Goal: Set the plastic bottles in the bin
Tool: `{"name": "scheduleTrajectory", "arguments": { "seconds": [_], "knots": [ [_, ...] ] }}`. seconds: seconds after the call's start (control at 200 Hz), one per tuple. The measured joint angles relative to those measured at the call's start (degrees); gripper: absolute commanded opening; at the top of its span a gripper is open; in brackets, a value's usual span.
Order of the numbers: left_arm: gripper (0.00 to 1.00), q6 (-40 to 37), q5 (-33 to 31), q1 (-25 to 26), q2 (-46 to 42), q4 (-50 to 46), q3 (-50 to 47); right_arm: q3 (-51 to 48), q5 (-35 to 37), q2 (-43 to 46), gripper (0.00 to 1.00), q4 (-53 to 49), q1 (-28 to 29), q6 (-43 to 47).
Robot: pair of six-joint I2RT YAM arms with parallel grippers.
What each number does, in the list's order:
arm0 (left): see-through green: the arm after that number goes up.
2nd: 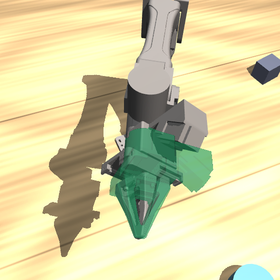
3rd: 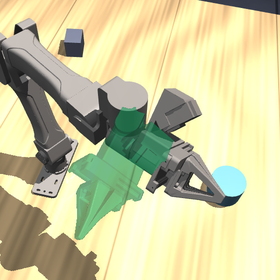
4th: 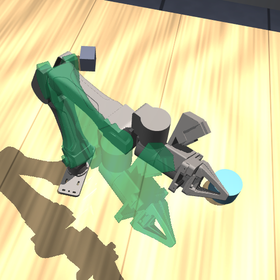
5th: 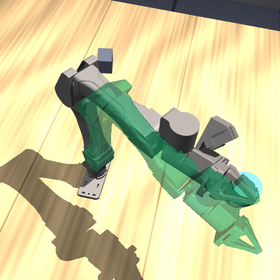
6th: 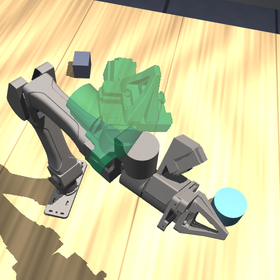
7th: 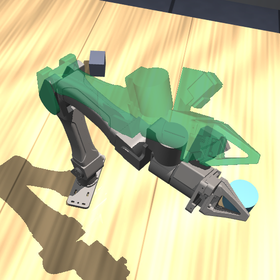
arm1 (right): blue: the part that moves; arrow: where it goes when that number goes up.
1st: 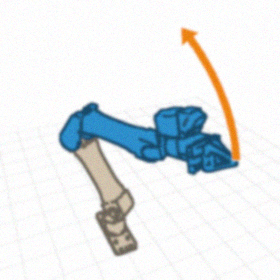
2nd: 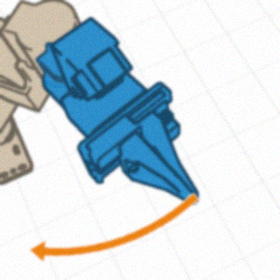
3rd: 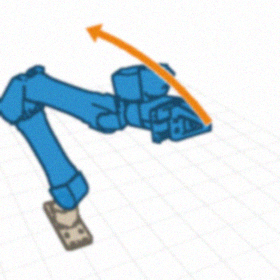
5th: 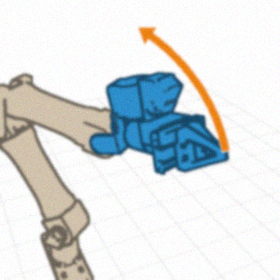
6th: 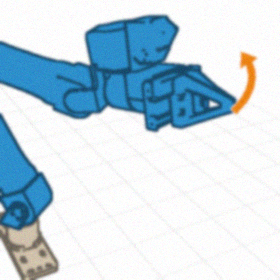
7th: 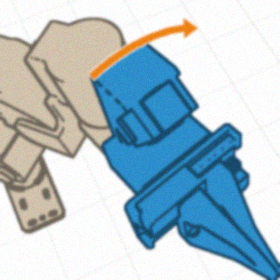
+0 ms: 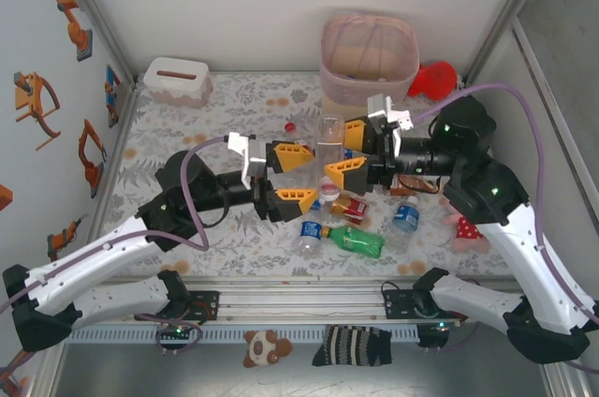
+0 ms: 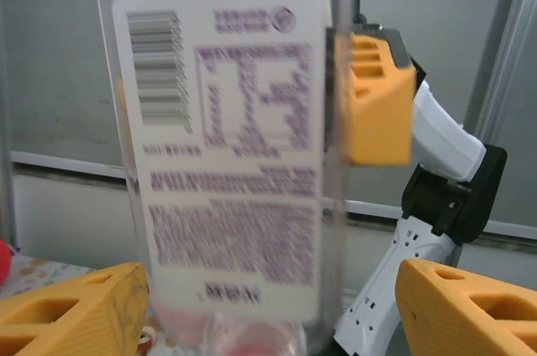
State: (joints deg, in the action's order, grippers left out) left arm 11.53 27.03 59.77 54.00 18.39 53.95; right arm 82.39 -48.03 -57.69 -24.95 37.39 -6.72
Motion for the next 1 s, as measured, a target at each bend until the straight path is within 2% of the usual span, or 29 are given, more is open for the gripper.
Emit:
{"name": "scheduleTrajectory", "arguments": {
  "seconds": [0.21,0.416,0.591,0.726,0.996],
  "knots": [
    [0.77,-1.03,-6.10,0.00,-4.15,-2.78,-3.15,6.29,14.36,-3.15,0.55,-3.78,-0.02,1.25],
    [0.77,-1.55,-9.81,0.00,-5.51,-6.08,-5.05,15.10,33.09,-10.47,0.51,-7.63,-0.31,1.64],
    [0.77,-1.57,-10.97,0.00,-5.55,-6.91,-5.97,22.38,45.33,-18.10,0.50,-9.38,-4.37,1.64],
    [0.77,-1.55,-11.21,0.00,-5.55,-6.86,-6.80,27.23,51.28,-24.00,0.49,-9.94,-8.61,1.64],
    [0.77,-1.33,-11.89,0.00,-5.60,-6.82,-8.57,35.91,58.16,-36.13,0.47,-10.43,-15.76,0.98]
  ]
}}
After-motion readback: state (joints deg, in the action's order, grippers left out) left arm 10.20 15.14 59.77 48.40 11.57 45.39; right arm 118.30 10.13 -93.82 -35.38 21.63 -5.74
